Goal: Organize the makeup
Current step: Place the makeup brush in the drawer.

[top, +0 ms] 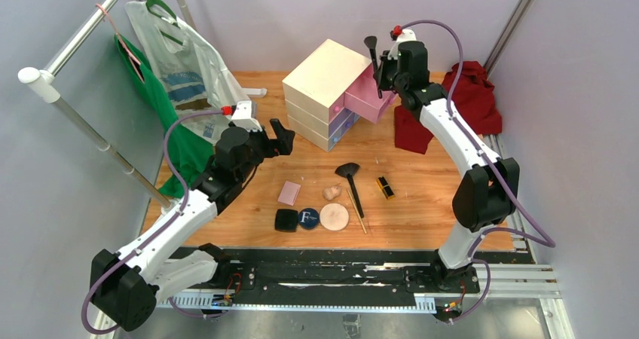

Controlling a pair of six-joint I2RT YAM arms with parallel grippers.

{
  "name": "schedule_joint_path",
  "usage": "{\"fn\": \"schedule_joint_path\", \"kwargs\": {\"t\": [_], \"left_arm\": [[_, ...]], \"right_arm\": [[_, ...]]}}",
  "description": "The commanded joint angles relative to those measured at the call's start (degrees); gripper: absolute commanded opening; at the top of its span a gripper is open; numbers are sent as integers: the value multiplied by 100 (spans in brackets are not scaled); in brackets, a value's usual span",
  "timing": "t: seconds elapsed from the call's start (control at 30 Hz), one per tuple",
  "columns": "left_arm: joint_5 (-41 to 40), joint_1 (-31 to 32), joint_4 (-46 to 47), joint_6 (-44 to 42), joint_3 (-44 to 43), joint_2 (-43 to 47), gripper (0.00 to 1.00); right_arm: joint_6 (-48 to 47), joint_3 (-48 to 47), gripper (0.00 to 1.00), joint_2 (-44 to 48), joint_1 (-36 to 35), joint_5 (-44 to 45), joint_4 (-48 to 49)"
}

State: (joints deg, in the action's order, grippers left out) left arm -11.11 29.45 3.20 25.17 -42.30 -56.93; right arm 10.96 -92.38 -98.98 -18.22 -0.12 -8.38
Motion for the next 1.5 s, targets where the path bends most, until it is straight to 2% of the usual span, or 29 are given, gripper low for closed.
{"fn": "schedule_joint_path", "kwargs": {"t": [0.0,0.63,1.07,1.47], "left_arm": [[-9,34,156,-3,42,-20,98],[-49,39,168,-21,88,-7,98],[-56,34,168,-30,80,-61,98],[-10,34,167,-12,2,-125,98]], "right_arm": [[86,-218,1,-68,62,-144,301],[5,576,1,212,-9,-126,398],[-103,496,1,278,-15,-149,356],[-578,-1313,1,-43,-16,-261,-613]]}}
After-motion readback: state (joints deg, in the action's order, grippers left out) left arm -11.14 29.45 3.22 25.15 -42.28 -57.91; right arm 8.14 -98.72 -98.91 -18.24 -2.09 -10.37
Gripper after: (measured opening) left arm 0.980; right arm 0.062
